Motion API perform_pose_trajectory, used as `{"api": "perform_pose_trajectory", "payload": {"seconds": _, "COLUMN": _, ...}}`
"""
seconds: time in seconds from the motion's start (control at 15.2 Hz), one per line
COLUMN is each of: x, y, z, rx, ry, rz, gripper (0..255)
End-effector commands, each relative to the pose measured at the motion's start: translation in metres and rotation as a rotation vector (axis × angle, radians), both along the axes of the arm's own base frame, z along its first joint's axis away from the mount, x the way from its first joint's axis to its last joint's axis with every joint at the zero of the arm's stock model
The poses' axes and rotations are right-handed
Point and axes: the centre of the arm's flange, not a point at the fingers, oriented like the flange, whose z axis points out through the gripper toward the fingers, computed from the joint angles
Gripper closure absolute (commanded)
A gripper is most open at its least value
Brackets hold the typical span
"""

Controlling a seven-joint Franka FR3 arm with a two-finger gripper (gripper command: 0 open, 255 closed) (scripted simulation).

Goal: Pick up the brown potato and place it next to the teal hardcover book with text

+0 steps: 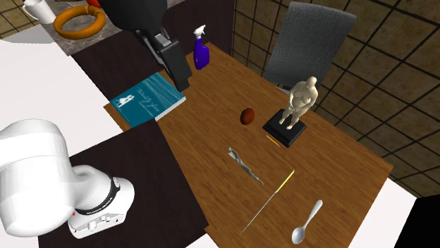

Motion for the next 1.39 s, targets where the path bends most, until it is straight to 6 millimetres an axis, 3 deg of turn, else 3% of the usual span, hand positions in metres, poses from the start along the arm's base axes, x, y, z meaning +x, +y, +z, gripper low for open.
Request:
{"api": "perform_pose_trajectory", "payload": {"seconds": 0.0, "x": 0.0, "y": 0.0, "z": 0.0, "rx": 0.0, "ry": 0.0, "rz": 0.0, "gripper": 0}}
{"api": "perform_pose_trajectory", "payload": {"seconds": 1.32, "x": 0.148, "y": 0.022, "z": -0.217, "rx": -0.027, "ry": -0.003, "rz": 0.264, "gripper": 0}}
